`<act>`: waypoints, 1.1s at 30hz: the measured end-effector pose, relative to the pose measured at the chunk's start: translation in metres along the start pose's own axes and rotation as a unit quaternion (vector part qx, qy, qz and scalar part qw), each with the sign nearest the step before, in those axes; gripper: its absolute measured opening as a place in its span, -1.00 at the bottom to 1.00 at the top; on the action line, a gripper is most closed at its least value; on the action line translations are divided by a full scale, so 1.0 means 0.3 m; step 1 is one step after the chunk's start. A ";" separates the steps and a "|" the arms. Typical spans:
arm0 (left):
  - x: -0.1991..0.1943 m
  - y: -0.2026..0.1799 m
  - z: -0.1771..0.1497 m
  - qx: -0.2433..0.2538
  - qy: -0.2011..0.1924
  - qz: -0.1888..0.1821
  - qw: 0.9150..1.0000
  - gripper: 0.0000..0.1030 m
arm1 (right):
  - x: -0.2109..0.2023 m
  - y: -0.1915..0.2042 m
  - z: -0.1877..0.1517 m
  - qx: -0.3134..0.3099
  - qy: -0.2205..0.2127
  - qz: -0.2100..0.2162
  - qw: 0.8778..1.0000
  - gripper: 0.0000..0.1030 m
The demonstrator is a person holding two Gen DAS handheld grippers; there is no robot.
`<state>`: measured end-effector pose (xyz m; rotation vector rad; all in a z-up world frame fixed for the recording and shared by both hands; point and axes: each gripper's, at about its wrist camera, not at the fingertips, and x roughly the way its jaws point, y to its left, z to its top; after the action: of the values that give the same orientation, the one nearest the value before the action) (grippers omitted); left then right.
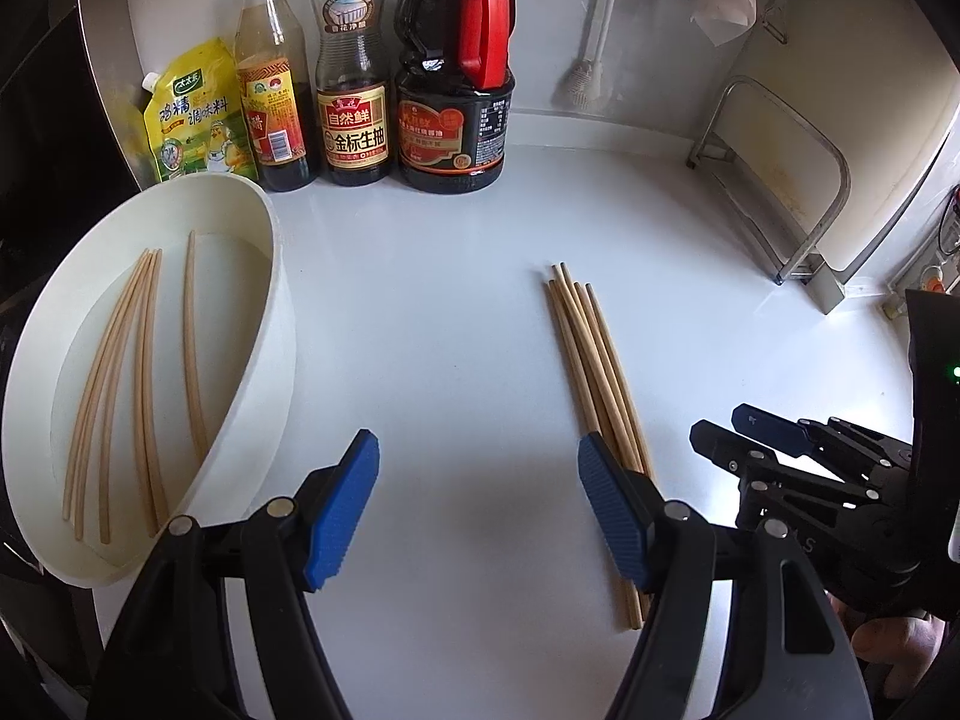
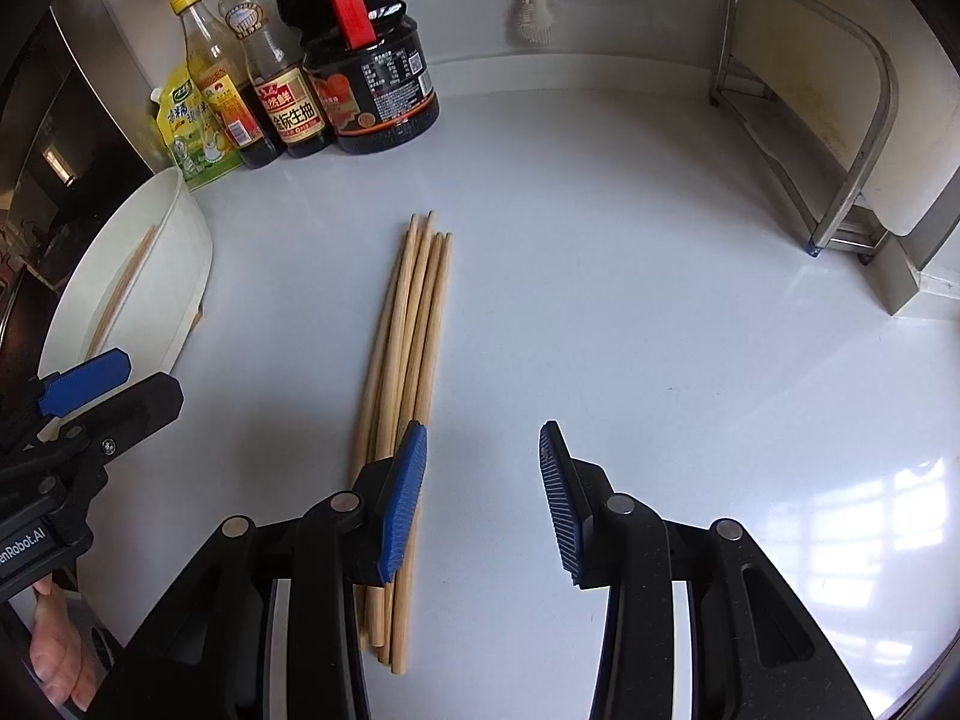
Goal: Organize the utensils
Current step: 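Close the right tool on one chopstick while the left tool grasps another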
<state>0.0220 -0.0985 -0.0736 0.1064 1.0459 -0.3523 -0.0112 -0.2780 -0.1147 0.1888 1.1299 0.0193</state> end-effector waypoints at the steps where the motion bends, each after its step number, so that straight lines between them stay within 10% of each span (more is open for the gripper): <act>1: 0.006 -0.002 -0.004 0.000 0.001 0.002 1.000 0.32 | 0.010 0.002 -0.004 -0.002 0.001 0.003 1.000 -0.27; 33: 0.076 -0.004 -0.046 -0.022 0.021 0.006 1.000 0.35 | 0.092 0.011 -0.039 -0.047 0.003 -0.013 0.999 -0.27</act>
<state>0.0205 -0.1015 -0.1000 0.0812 1.0927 -0.3182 -0.0097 -0.2701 -0.1436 0.0905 1.1356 0.0499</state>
